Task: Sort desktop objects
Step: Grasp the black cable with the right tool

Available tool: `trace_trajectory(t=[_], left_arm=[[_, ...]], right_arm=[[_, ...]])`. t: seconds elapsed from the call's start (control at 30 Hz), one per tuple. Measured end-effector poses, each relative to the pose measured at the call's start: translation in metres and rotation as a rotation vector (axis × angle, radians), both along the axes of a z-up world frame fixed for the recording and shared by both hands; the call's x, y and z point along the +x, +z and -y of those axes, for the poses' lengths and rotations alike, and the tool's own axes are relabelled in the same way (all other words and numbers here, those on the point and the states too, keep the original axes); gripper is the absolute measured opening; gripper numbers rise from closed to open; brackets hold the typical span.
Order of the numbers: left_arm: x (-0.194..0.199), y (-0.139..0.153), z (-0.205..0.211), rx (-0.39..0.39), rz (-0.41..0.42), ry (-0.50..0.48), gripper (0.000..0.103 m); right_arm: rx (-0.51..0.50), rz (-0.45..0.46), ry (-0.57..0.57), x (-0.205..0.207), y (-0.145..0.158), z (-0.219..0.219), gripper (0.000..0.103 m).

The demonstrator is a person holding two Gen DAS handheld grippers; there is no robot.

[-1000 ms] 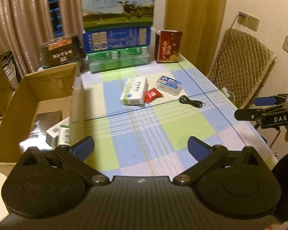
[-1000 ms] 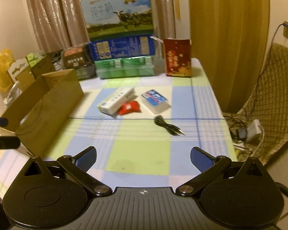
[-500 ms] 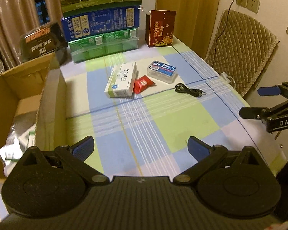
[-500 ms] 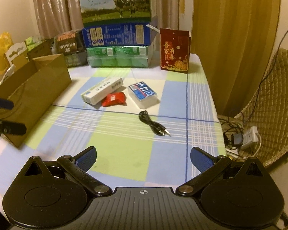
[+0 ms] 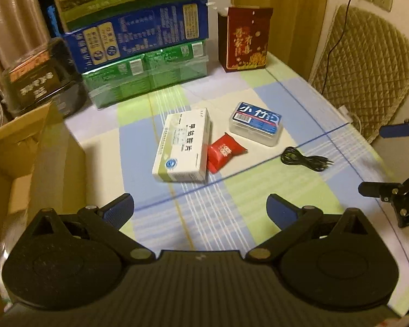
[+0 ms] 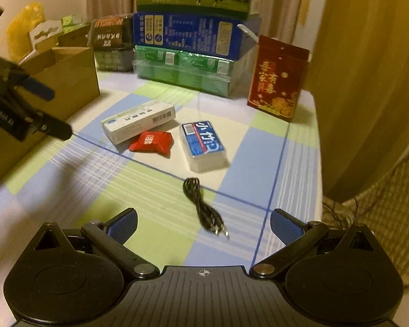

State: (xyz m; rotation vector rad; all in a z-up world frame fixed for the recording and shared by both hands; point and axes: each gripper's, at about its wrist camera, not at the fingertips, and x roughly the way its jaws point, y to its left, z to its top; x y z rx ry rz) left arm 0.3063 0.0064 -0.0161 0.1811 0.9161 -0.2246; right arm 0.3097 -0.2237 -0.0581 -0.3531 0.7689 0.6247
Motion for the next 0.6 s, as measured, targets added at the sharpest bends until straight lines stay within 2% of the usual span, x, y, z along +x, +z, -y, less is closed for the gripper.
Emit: trace_trajectory(t=[0.2, 0.47, 0.6], left_arm=[[0.046, -0.014, -0.002, 0.015, -0.033, -0.018, 0.099], [0.087, -0.031, -0.006, 0.026, -0.089, -0.06, 0.093], [0.103, -0.042, -0.007, 0.042, -0.123, -0.059, 0.089]], right_arm=[[-0.017, -0.021, 0.07, 0.028, -0.016, -0.012, 0.099], [-0.115, -0.057, 0.153, 0.052, -0.038, -0.031, 0.064], [-0.164, -0.073, 0.191, 0.058, -0.051, -0.038, 0.057]])
